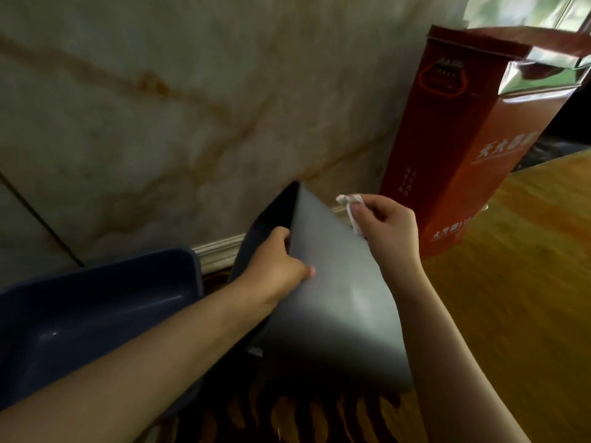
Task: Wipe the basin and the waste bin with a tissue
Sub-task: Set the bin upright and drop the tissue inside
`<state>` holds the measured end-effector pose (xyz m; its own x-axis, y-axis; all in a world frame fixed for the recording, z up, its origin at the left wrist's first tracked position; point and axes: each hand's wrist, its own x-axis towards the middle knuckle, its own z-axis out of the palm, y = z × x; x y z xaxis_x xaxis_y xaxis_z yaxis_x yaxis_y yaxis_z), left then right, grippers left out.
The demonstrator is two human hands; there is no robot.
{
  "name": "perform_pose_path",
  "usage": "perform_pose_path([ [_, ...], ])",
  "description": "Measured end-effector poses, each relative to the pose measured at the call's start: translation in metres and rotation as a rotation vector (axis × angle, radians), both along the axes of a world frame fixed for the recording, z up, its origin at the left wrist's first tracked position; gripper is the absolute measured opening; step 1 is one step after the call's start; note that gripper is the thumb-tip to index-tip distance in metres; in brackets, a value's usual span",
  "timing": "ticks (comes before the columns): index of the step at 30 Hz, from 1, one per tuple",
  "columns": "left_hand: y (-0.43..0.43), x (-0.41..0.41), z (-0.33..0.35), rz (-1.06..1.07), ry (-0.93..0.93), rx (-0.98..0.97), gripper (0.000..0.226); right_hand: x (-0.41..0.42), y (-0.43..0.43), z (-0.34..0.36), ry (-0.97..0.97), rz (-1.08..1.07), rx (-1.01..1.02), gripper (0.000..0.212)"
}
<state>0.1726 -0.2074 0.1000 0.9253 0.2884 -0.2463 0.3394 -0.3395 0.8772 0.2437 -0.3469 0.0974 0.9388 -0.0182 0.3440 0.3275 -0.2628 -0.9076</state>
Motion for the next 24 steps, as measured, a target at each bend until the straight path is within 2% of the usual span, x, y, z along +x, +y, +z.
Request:
perform_pose_path([
  [4,-0.005,0.0,0.022,-0.198,-0.057,0.304,0.053,0.01,0.011,0.041,-0.126,0.063,0.028,0.008],
  [7,0.007,0.003,0.042,-0.278,-0.125,0.615,0.047,0.022,0.018,0.066,-0.196,0.089,0.01,0.013],
  [11,0.028,0.005,0.05,-0.31,-0.234,0.844,0.045,0.038,0.028,0.076,-0.246,0.092,-0.136,0.014],
  [14,0.041,0.007,0.039,-0.326,-0.318,0.941,0.044,0.052,0.036,0.067,-0.177,0.164,-0.318,0.016],
  [17,0.061,0.013,0.024,-0.335,-0.313,1.014,0.046,0.061,0.046,0.052,-0.107,0.222,-0.435,0.013],
  [21,0.083,0.011,0.003,-0.419,-0.219,0.974,0.042,0.071,0.066,0.029,-0.045,0.3,-0.59,0.016],
  [24,0.086,0.005,-0.01,-0.441,-0.249,0.969,0.038,0.078,0.087,0.015,0.031,0.391,-0.677,0.012],
])
